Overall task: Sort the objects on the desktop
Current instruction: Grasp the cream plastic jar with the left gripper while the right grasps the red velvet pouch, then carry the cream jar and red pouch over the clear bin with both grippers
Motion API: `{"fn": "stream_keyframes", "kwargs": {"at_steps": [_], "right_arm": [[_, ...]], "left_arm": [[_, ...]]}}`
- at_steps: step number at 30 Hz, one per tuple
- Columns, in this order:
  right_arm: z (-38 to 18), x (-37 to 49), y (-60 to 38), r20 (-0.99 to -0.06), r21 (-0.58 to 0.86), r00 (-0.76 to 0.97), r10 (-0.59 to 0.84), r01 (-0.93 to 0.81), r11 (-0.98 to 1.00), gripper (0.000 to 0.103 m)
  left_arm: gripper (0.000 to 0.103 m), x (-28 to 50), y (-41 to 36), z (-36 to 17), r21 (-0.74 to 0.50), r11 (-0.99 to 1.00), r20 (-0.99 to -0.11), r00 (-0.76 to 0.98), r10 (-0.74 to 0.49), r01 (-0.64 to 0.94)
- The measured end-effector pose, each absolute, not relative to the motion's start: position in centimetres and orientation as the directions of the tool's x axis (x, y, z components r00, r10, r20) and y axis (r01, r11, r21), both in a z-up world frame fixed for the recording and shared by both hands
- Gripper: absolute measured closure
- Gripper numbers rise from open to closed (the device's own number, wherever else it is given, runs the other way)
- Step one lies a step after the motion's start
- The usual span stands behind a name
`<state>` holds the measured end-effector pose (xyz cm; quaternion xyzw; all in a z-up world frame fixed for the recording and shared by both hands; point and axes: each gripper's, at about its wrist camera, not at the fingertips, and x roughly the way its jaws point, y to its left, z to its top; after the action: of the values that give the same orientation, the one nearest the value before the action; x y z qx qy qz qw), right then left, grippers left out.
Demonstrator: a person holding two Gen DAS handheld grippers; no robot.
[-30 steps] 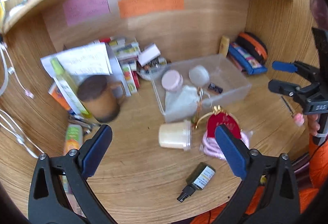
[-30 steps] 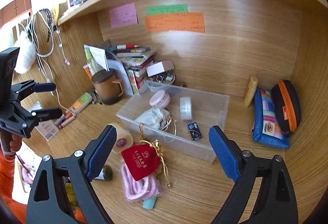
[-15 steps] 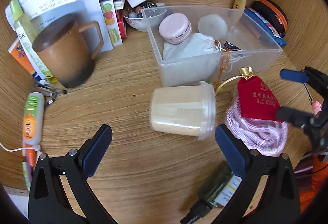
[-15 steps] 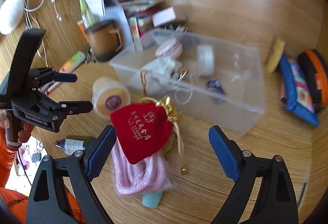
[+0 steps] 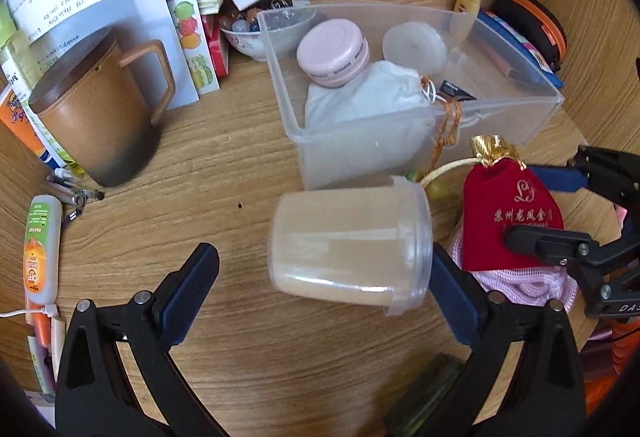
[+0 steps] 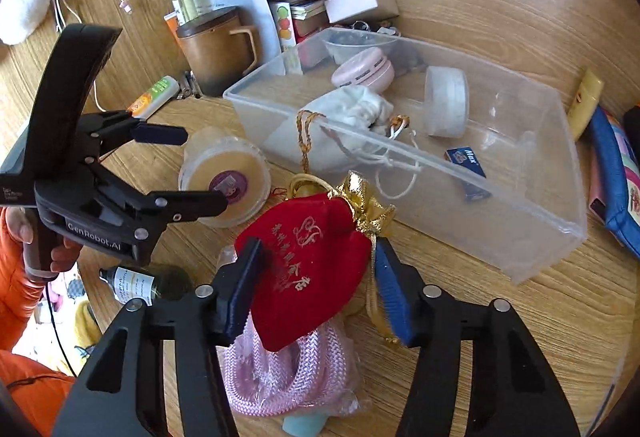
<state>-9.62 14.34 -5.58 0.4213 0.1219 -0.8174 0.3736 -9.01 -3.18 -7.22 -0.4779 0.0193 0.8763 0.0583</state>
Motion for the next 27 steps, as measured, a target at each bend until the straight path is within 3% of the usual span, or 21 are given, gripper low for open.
{"fn": "stream_keyframes", "kwargs": {"at_steps": [3,5,8,11,16,27], "right_arm": [[-5.5,-9.6,14.5,-0.77,0.126,-0.359,-0.528,0.725,-0.677,0.073],[-5.4,-9.4,14.5,-0.762,0.125,-0.361,-0.537,0.732,-0.67,0.077],[-5.3,-9.2,14.6,-0.754,0.108,-0.377,-0.539,0.738,-0.667,0.079],[-5.1,-9.3,14.6,-0.748,0.112,-0.376,-0.547,0.74,-0.663,0.081],[-3.9,-9.2,15.5,-0.719,0.147,-0.379,-0.583,0.736,-0.661,0.081],[-1.1,-9.8,18.2,-0.649,0.219,-0.417,-0.636,0.699,-0.681,0.081]], "left_arm": [[0.001,-9.0,-3.5,-7.0,-0.037,-0.992,-0.824,-0.558,0.097,-0.118],[0.001,-9.0,-3.7,-7.0,-0.051,-0.992,-0.819,-0.564,0.107,-0.115],[0.004,-9.2,-4.1,-7.1,-0.057,-0.993,-0.813,-0.573,0.106,-0.102],[0.014,-9.3,-4.1,-7.3,-0.087,-0.989,-0.811,-0.568,0.139,-0.117],[0.038,-9.1,-3.0,-7.4,-0.072,-0.984,-0.811,-0.566,0.152,-0.161],[0.038,-8.3,-3.6,-6.9,-0.087,-0.989,-0.779,-0.611,0.142,-0.119]]}}
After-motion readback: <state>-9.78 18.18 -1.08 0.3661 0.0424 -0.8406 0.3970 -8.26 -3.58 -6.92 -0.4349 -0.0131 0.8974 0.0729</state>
